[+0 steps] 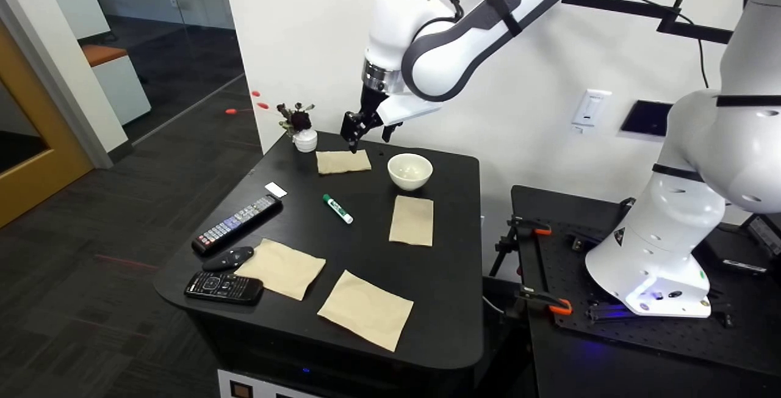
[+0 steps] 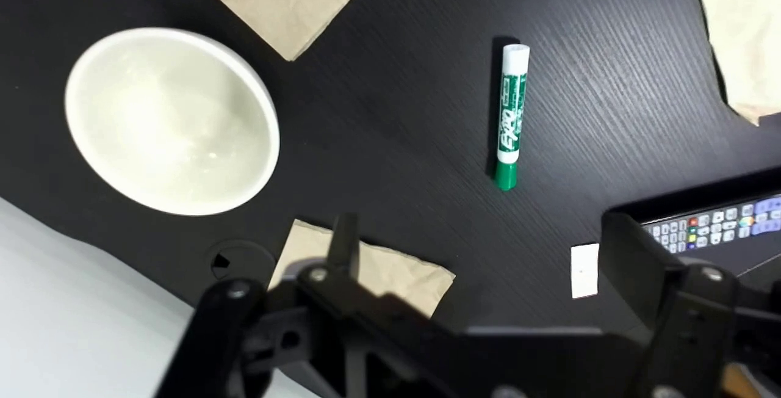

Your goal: Put the pen into the white mug.

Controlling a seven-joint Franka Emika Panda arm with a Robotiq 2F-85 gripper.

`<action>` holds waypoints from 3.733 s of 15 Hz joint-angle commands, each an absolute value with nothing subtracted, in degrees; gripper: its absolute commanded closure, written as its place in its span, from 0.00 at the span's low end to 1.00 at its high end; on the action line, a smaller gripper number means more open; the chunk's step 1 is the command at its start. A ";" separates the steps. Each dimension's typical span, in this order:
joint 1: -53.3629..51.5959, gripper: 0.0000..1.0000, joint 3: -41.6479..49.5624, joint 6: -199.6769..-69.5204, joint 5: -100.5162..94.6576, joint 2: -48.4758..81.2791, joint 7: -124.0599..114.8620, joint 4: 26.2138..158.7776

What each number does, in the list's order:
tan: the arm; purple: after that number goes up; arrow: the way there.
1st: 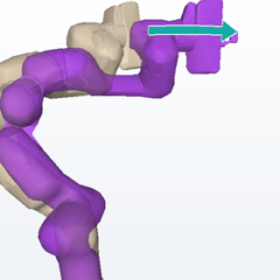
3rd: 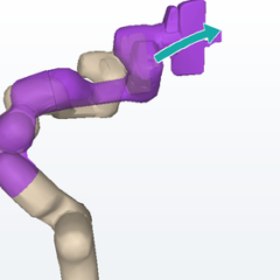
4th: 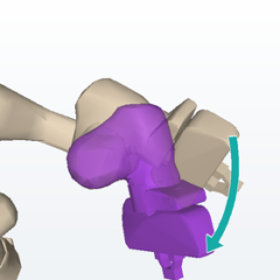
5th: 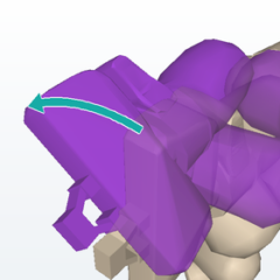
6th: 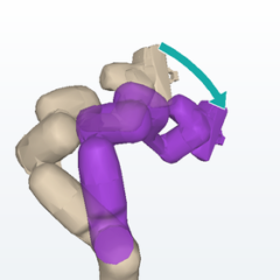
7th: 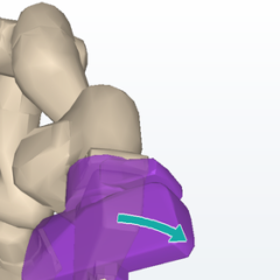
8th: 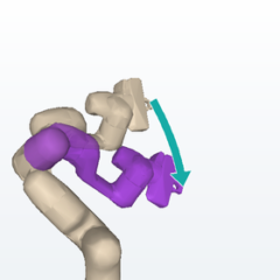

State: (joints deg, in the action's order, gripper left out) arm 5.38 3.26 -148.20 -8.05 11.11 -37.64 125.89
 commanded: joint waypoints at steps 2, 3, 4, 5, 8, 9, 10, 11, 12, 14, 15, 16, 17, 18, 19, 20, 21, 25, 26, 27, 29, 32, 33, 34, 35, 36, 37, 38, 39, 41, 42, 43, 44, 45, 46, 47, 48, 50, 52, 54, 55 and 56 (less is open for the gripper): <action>2.67 0.00 5.73 -149.94 -5.26 20.01 -37.80 118.41; 2.28 0.00 5.92 -150.06 -4.54 21.51 -37.61 117.18; 2.01 0.00 5.92 -150.24 -3.63 23.18 -37.08 115.90; 1.61 0.00 6.08 -150.40 -3.01 24.57 -37.09 114.77; 0.02 0.00 7.23 -149.72 -2.31 29.02 -37.72 111.02; -0.65 0.00 7.90 -149.52 -2.38 30.45 -38.26 109.78; -1.00 0.00 8.22 -149.15 -2.00 31.95 -38.32 108.52; -1.36 0.00 8.56 -148.68 -1.75 33.09 -38.34 107.50; -1.68 0.00 8.89 -148.81 -1.51 34.52 -38.43 106.43; -2.13 0.00 9.25 -148.40 -0.82 36.59 -38.50 104.76; -2.30 0.00 9.36 -148.12 -0.46 37.54 -38.46 104.00; -2.28 0.00 9.24 -147.81 0.15 38.44 -38.16 103.27; -2.38 0.00 9.24 -147.55 0.62 39.19 -38.03 102.65; -2.46 0.00 9.19 -147.54 1.15 39.94 -38.00 102.11; -2.54 0.00 9.21 -147.42 1.48 40.58 -37.97 101.56; -2.59 0.00 9.17 -147.37 1.85 41.31 -37.92 101.02; -2.76 0.00 9.29 -147.27 2.10 41.84 -38.03 100.62; -3.04 0.00 9.48 -146.57 2.88 43.66 -37.95 99.10; -2.96 0.00 9.39 -146.38 3.03 43.96 -37.86 98.87; -2.91 0.00 9.42 -146.20 3.05 44.32 -37.79 98.57; -2.96 0.00 9.52 -145.71 3.08 44.90 -37.89 98.19; -3.09 0.24 9.67 -144.91 2.91 45.67 -37.98 97.63; -3.06 0.28 9.67 -144.82 2.89 45.93 -37.93 97.41; -3.14 0.34 9.75 -144.82 2.84 46.06 -38.02 97.34; -3.16 0.41 9.77 -144.78 2.84 46.17 -38.03 97.28; -3.17 0.51 9.80 -144.76 2.85 46.31 -38.04 97.14; -3.16 0.59 9.79 -144.68 2.88 46.41 -38.05 97.02; -3.18 0.66 9.84 -144.65 2.87 46.55 -38.08 96.85; -3.19 0.73 9.84 -144.63 2.87 46.61 -38.08 96.78; -3.26 0.88 9.88 -144.57 2.85 46.64 -38.13 96.72; -3.31 0.96 9.87 -144.57 2.88 46.43 -38.19 96.88; -3.38 0.99 9.94 -144.63 2.93 46.05 -38.36 97.18; -3.33 0.96 9.87 -144.69 3.08 45.55 -38.35 97.54; -3.34 0.95 9.90 -145.05 3.23 44.65 -38.49 98.25; -3.34 0.95 9.88 -145.31 3.41 43.84 -38.54 98.88; -3.47 0.95 10.08 -145.73 3.49 42.87 -38.82 99.62; -3.55 0.95 10.23 -145.93 3.66 41.77 -39.07 100.31; -3.95 0.95 10.87 -146.38 3.74 39.42 -39.63 101.68; -4.90 0.95 12.03 -147.28 2.93 36.33 -40.90 103.81; -6.23 0.95 13.49 -147.88 1.93 33.01 -42.54 106.15; -6.93 0.95 14.24 -148.30 1.24 31.63 -43.61 107.17; -8.27 0.95 15.77 -148.88 -0.24 29.91 -45.70 108.63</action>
State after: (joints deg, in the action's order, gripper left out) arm -5.06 12.64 -147.11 2.42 36.45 -40.95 102.15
